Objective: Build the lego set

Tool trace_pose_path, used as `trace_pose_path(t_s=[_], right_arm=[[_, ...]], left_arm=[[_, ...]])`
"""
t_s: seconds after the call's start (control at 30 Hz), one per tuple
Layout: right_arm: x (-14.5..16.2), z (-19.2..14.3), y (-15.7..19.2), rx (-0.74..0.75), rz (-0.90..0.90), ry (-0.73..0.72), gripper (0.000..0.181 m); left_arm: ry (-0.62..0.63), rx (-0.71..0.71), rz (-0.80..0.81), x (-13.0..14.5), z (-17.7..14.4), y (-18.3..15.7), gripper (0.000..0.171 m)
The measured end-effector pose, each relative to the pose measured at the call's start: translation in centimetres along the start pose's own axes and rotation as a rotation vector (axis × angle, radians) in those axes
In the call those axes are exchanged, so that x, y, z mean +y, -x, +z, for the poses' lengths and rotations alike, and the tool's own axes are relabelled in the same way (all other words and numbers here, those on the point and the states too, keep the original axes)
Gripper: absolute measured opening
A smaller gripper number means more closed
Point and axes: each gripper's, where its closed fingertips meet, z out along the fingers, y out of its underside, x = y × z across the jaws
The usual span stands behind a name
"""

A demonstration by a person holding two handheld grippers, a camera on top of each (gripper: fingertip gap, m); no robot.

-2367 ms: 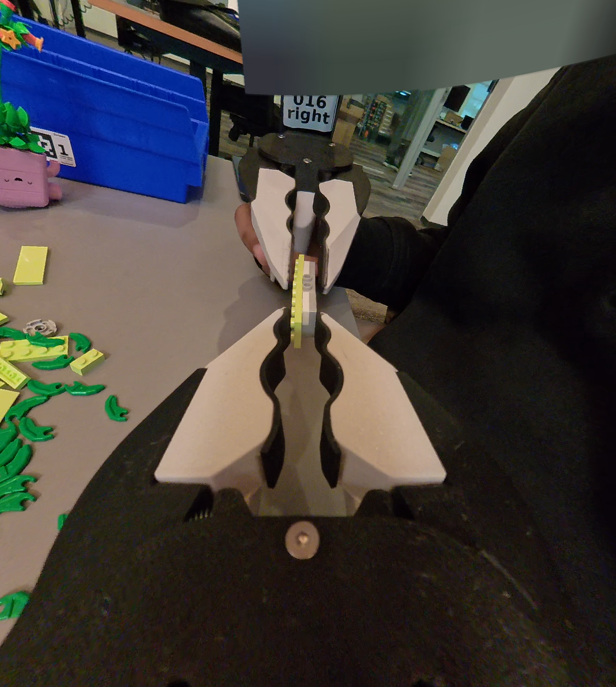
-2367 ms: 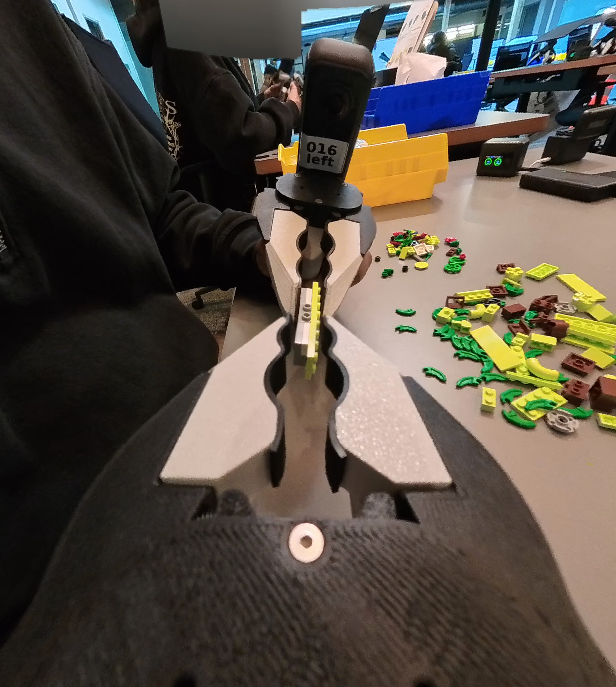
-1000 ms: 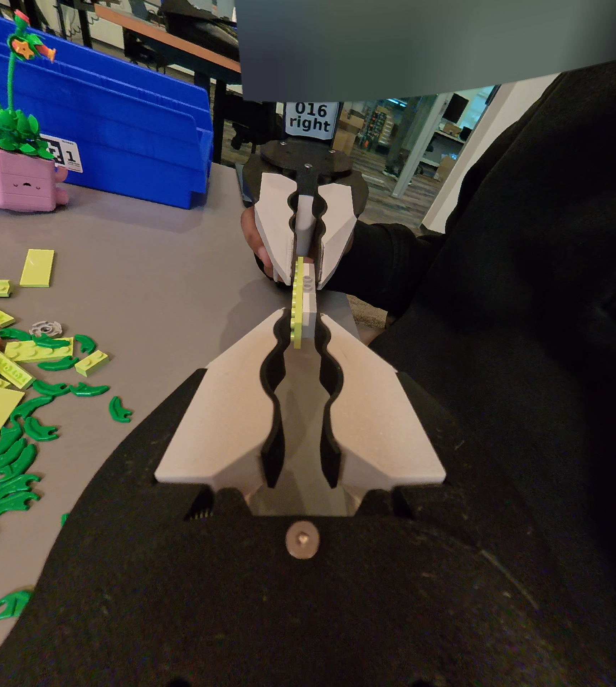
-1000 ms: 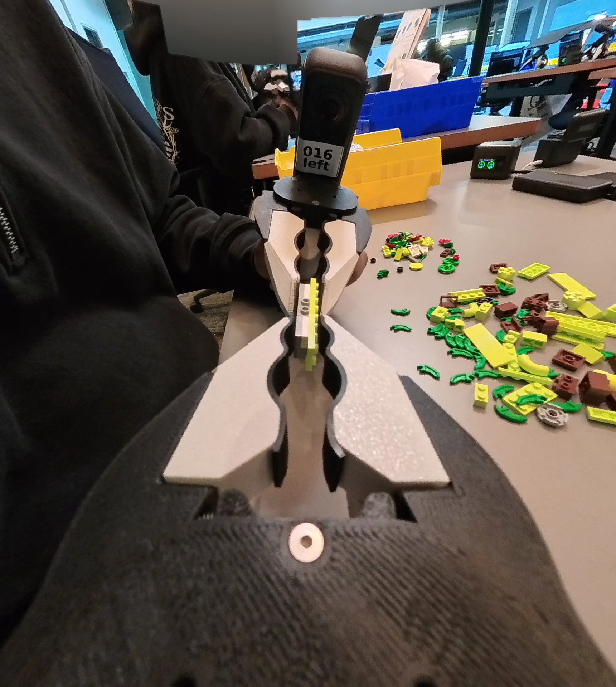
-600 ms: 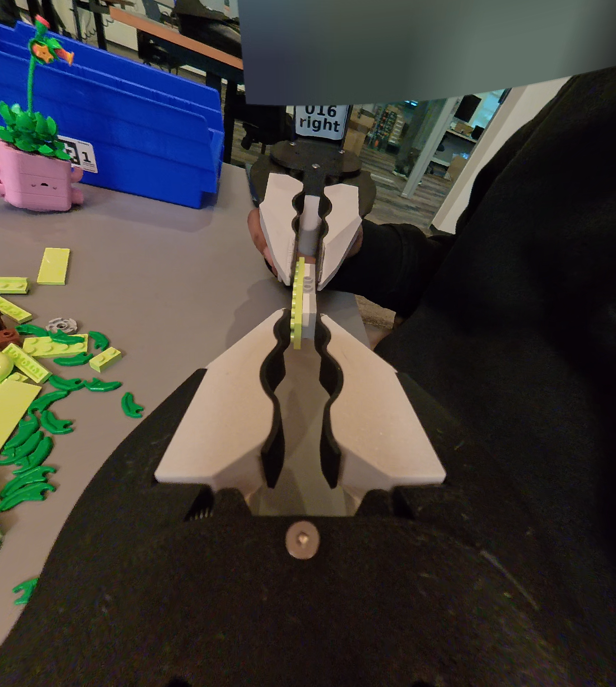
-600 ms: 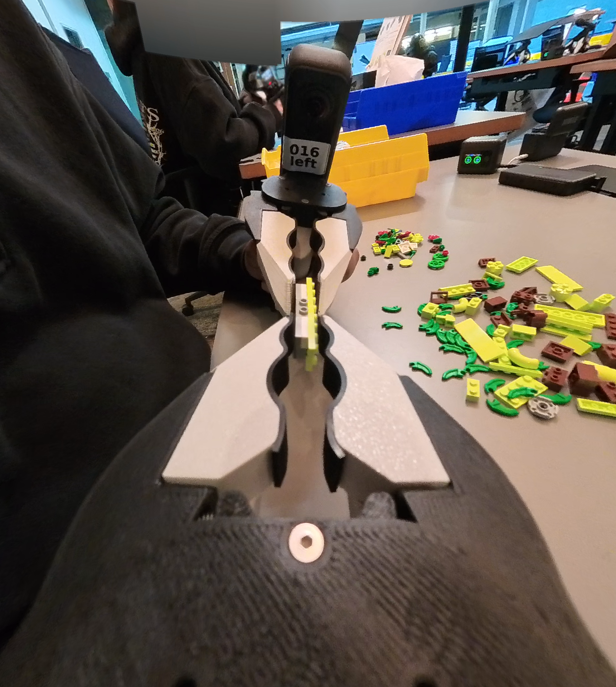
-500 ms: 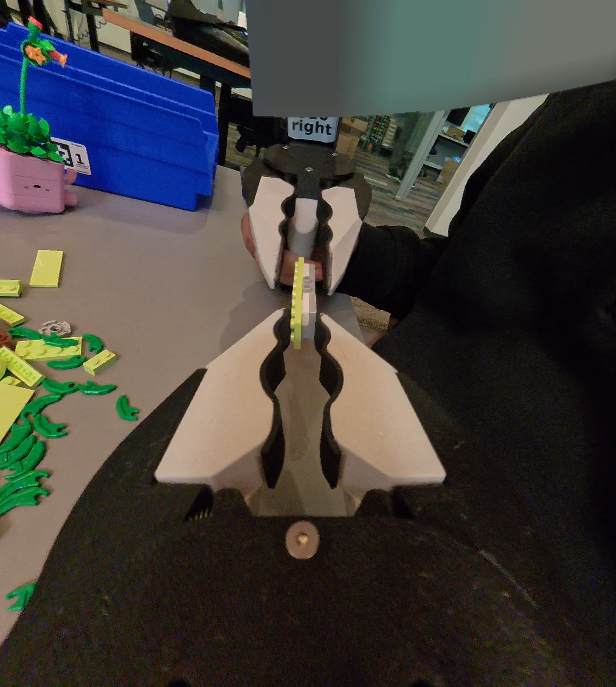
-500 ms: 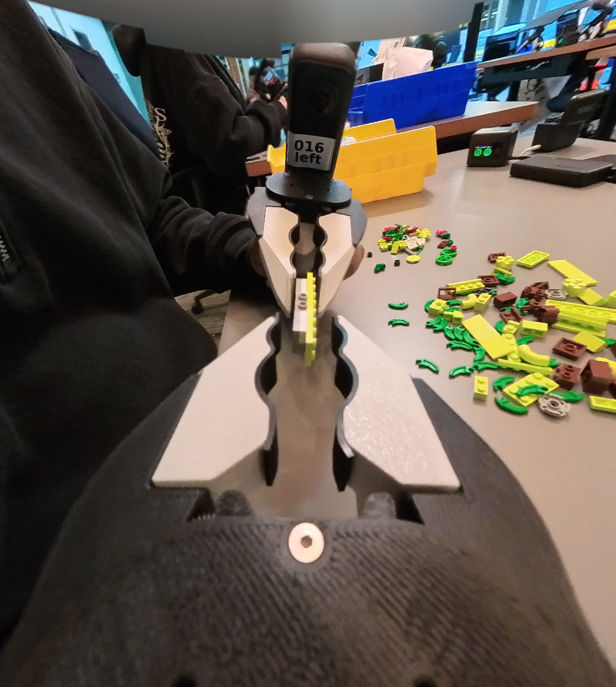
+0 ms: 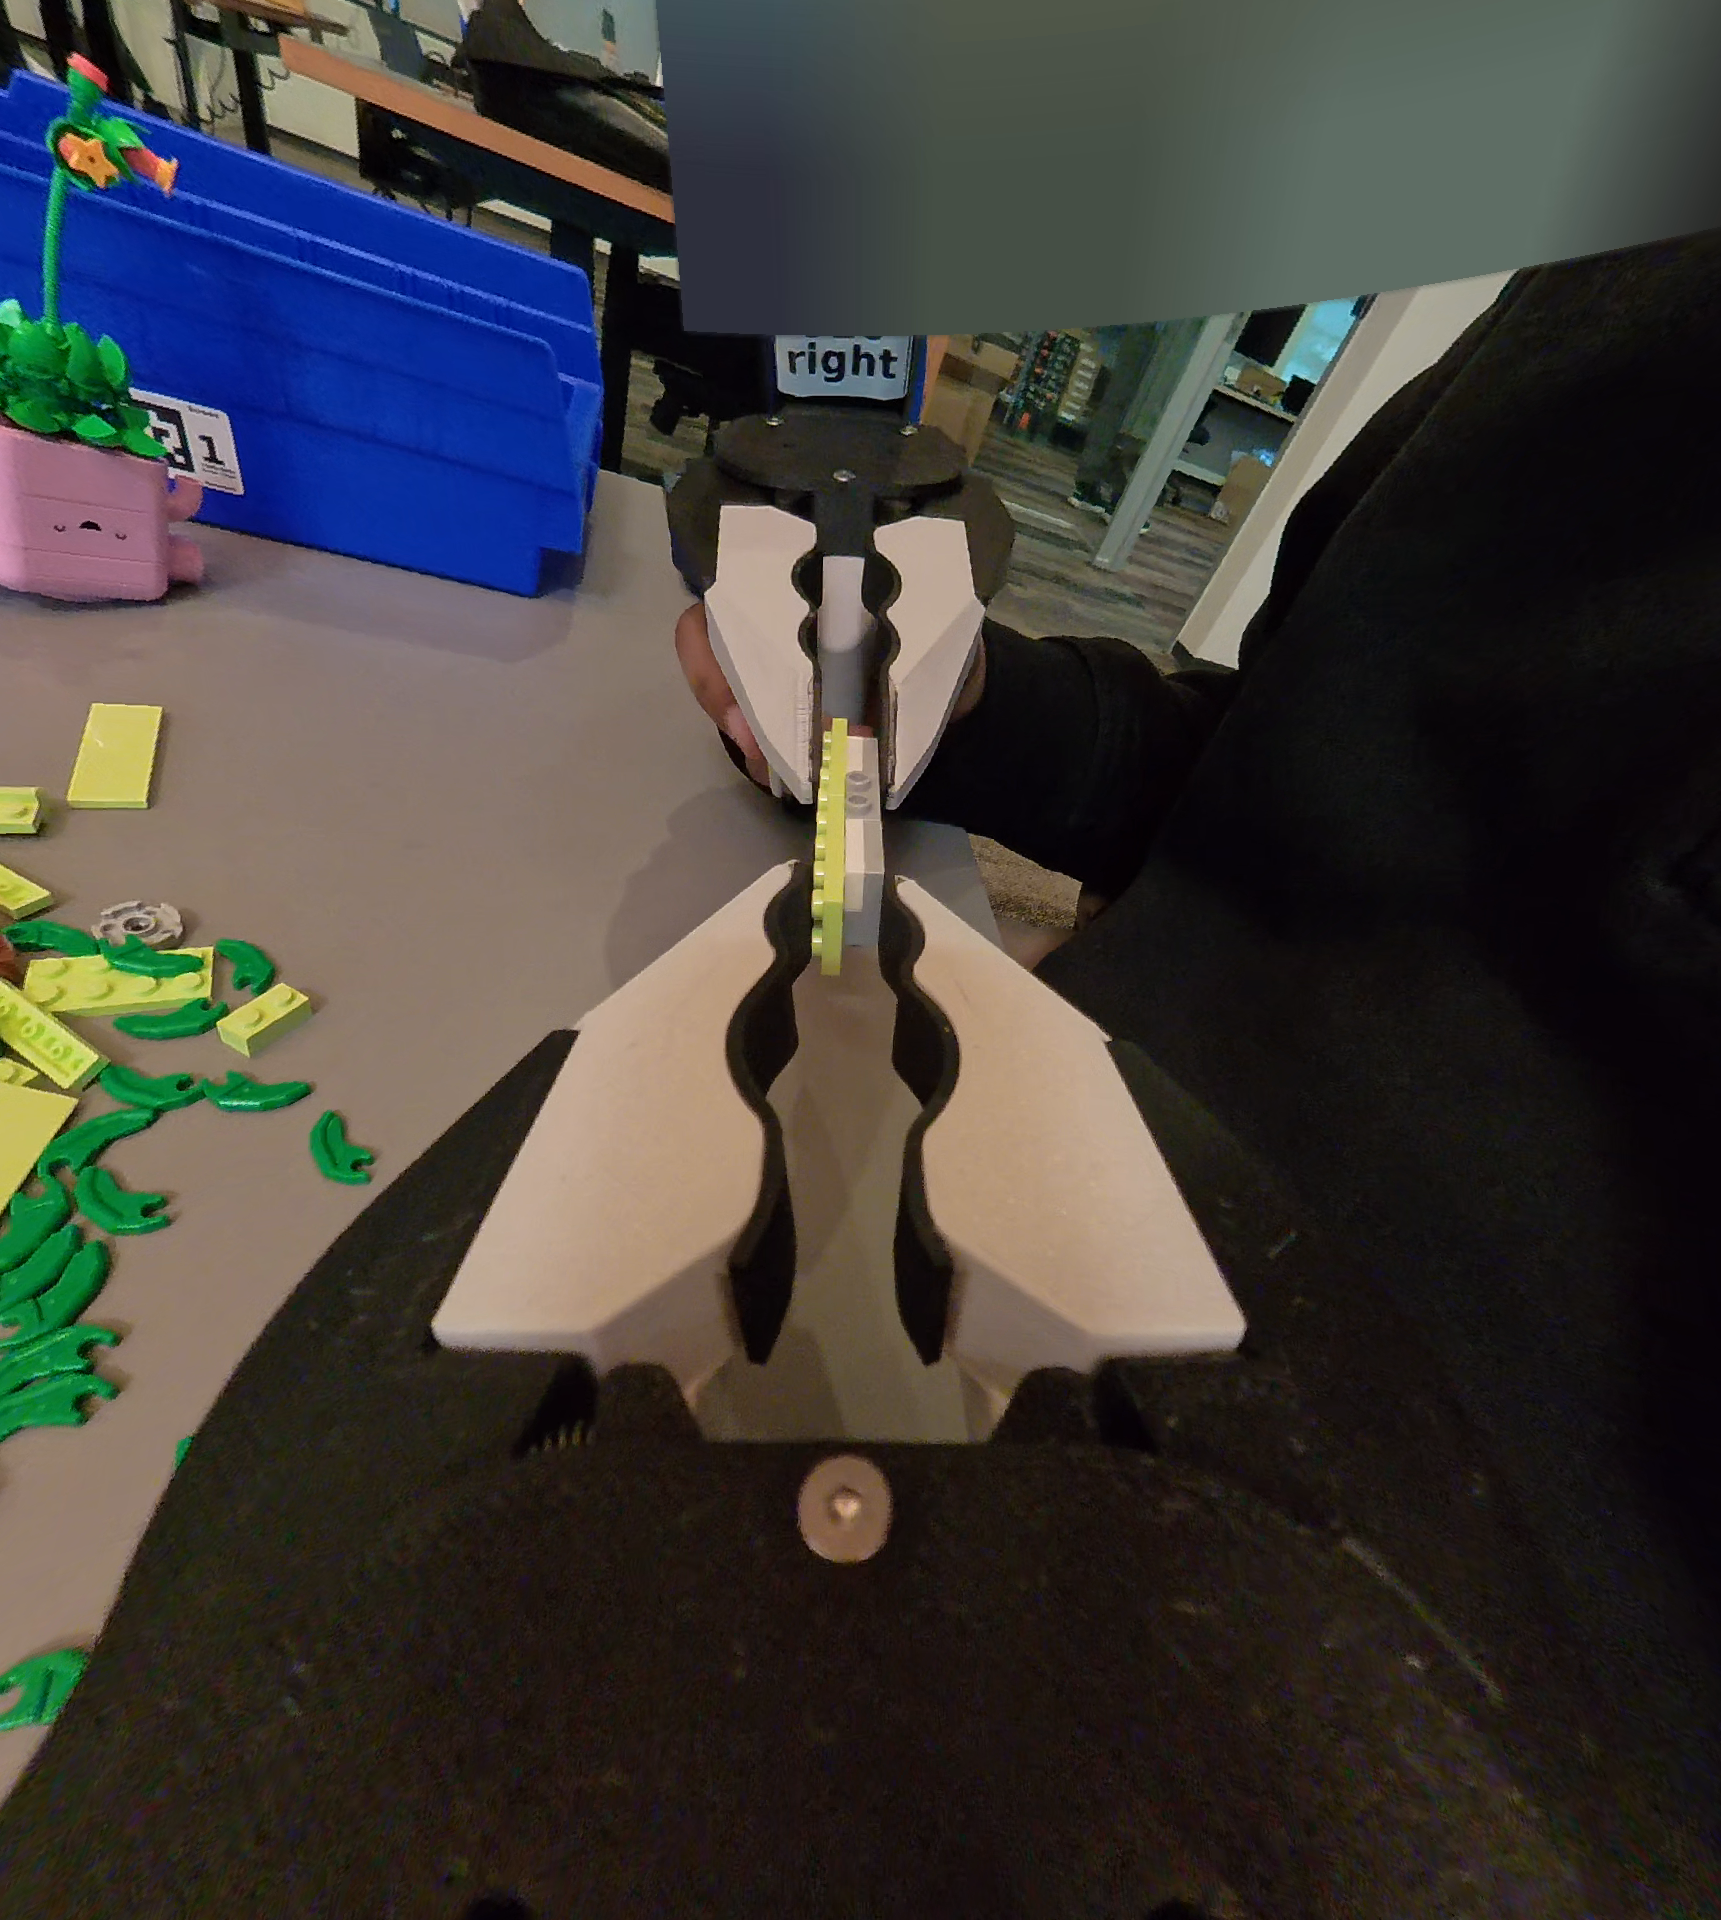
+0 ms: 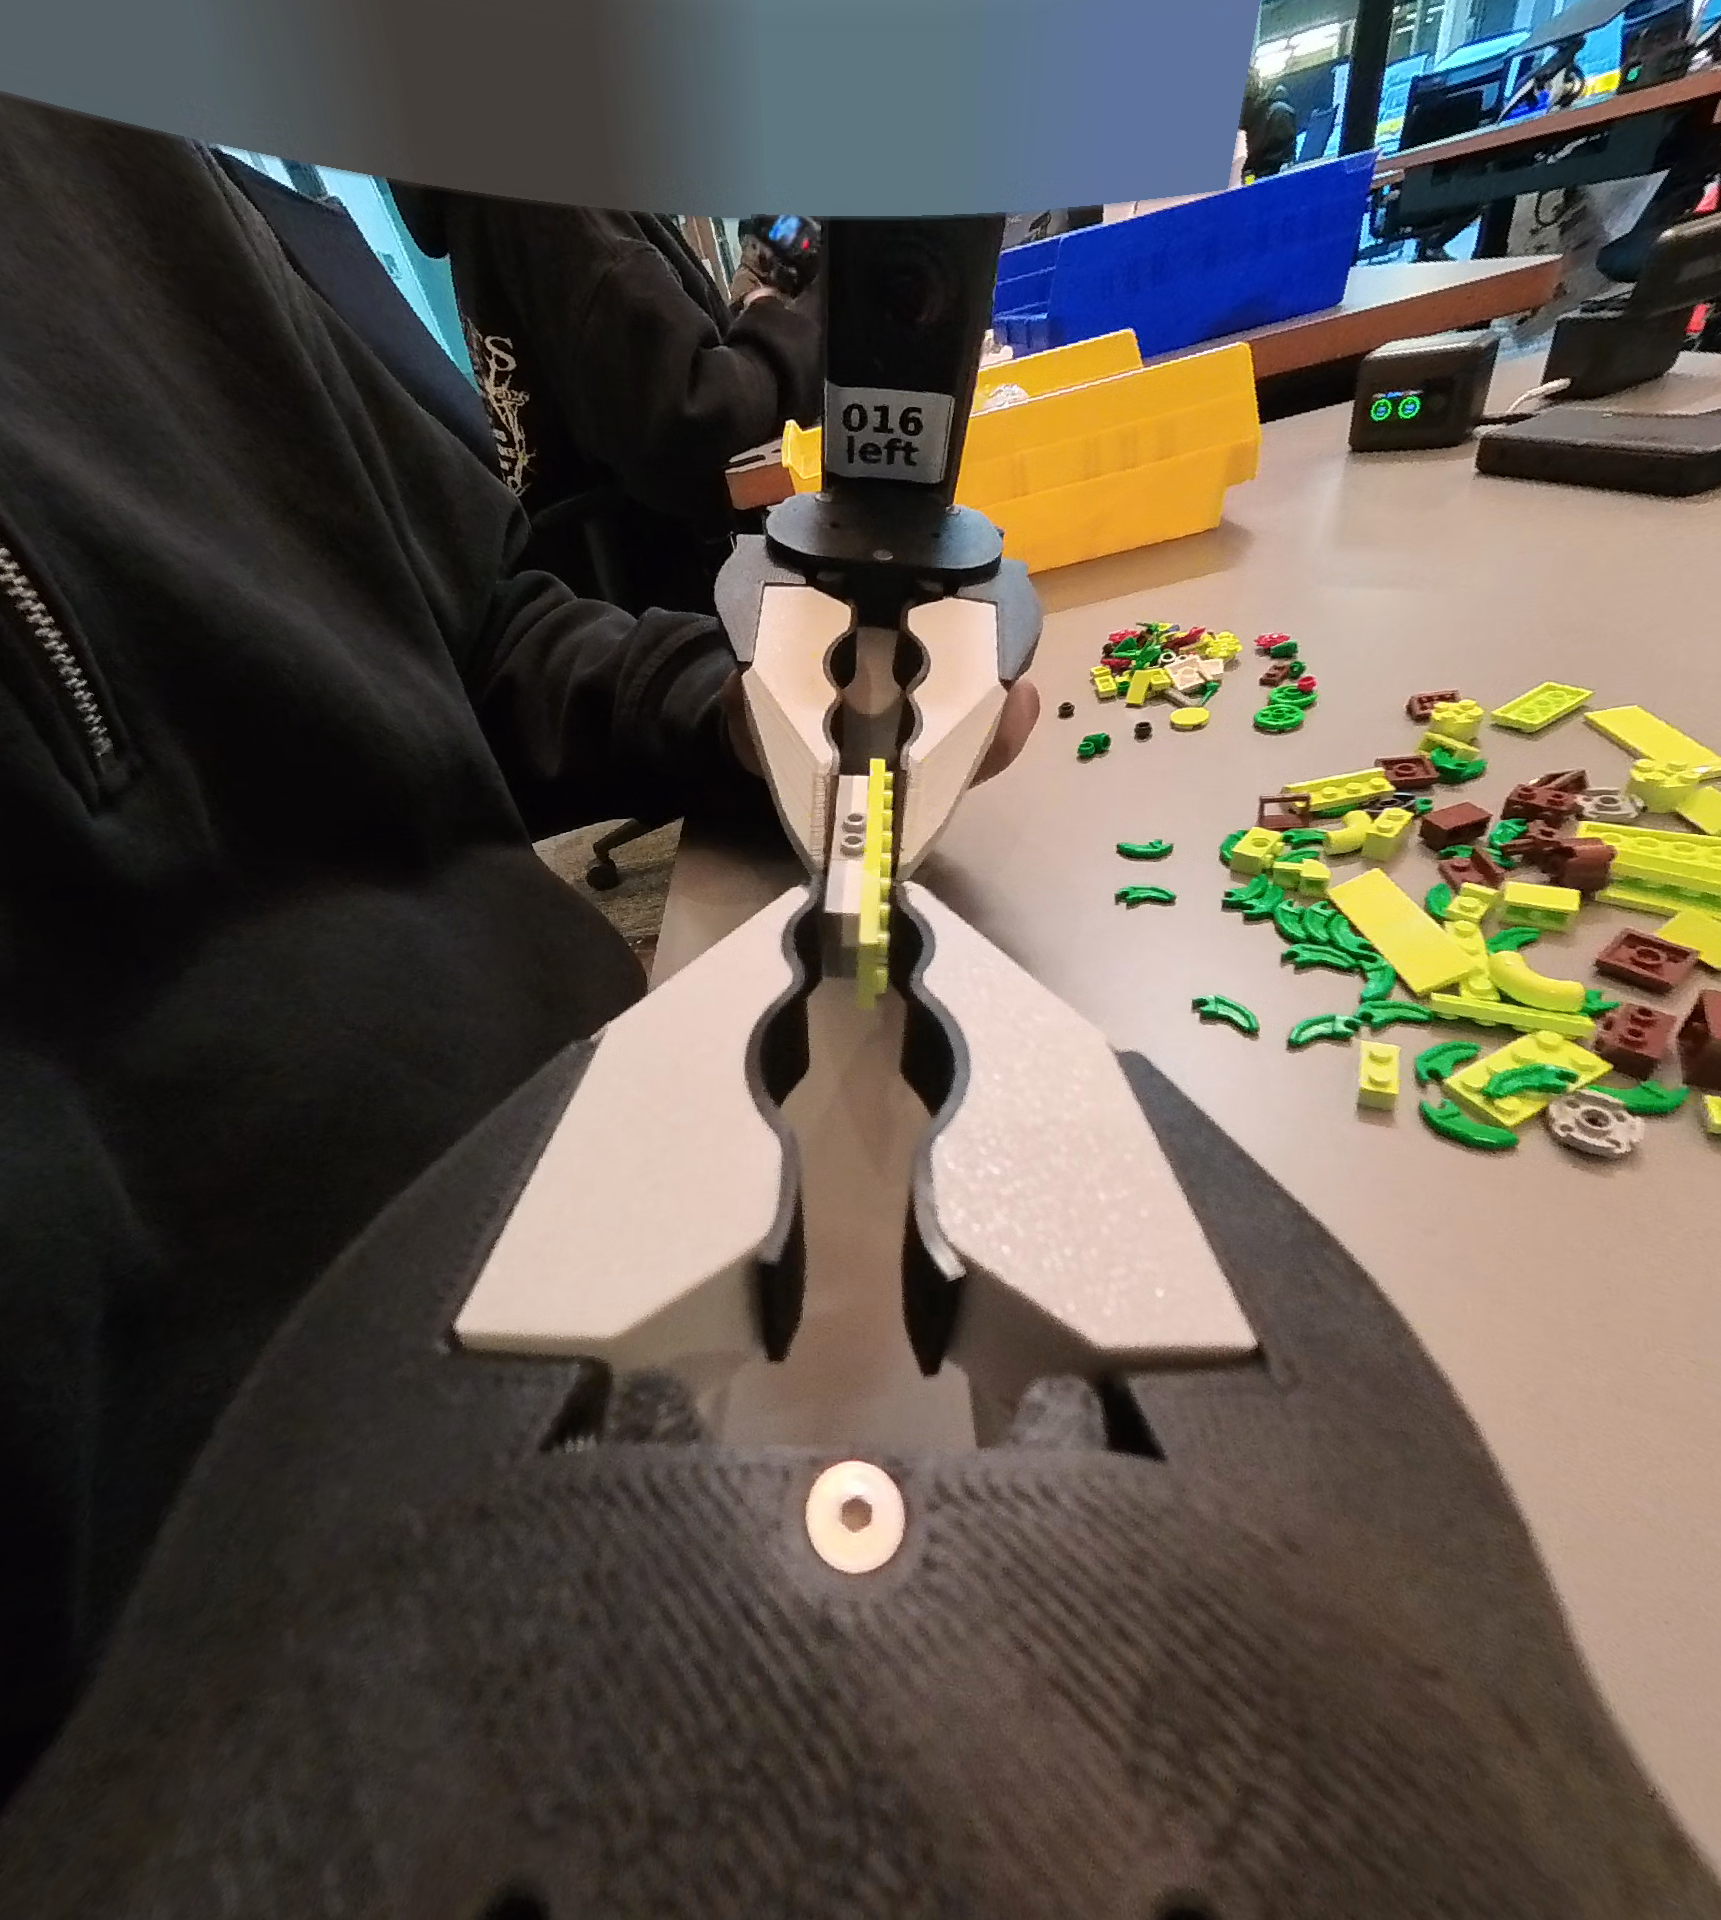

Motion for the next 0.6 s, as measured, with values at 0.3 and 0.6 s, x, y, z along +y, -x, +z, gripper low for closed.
trace_pose_path(t_s=[0.3,0.6], right_arm=[[0.22,-0.01,0.06,0.007,-0.018,0.015,0.009],[0.56,0.09,-0.1,0.022,-0.026,0.041,0.009]], left_arm=[[0.018,0.004,-0.018,0.22,0.15,-0.09,0.009],[0.039,-0.001,-0.022,0.61,0.21,0.1,0.009]])
